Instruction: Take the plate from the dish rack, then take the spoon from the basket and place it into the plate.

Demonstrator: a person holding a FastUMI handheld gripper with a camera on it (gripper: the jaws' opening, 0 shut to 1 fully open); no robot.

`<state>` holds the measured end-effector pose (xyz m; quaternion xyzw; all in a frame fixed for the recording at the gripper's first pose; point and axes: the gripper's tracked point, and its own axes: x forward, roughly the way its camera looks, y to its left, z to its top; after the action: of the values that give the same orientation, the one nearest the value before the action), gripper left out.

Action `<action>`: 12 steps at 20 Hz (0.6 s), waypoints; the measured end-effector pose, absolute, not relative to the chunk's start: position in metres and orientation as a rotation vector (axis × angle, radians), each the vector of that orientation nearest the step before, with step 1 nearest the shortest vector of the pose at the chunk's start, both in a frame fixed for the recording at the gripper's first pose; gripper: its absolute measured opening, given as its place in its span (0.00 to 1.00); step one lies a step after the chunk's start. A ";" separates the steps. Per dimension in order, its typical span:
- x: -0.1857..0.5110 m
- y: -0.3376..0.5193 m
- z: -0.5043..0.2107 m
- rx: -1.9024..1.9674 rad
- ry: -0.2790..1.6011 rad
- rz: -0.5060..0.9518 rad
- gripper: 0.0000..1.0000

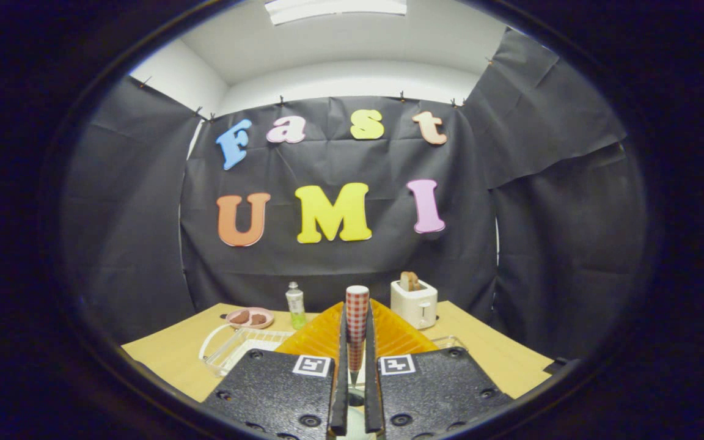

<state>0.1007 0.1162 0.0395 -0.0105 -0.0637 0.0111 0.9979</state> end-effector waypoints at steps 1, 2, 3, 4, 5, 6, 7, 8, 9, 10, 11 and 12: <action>0.099 0.125 0.026 -0.008 -0.117 0.025 0.16; 0.097 0.136 0.013 0.000 -0.097 0.038 0.16; 0.097 0.146 0.002 0.014 -0.086 0.051 0.16; 0.096 0.155 -0.008 0.023 -0.075 0.063 0.16; 0.096 0.161 -0.019 0.029 -0.074 0.067 0.16; 0.096 0.164 -0.030 0.021 -0.068 0.059 0.16; 0.097 0.166 -0.045 0.009 -0.060 0.055 0.16; 0.097 0.169 -0.057 0.011 -0.060 0.056 0.16; 0.097 0.171 -0.068 0.018 -0.056 0.060 0.17; 0.096 0.173 -0.078 0.023 -0.052 0.068 0.17; 0.098 0.174 -0.087 0.020 -0.049 0.072 0.17; 0.099 0.171 -0.094 0.022 -0.048 0.064 0.17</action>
<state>0.0988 0.1710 -0.0943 0.0110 -0.0242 0.0321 0.9991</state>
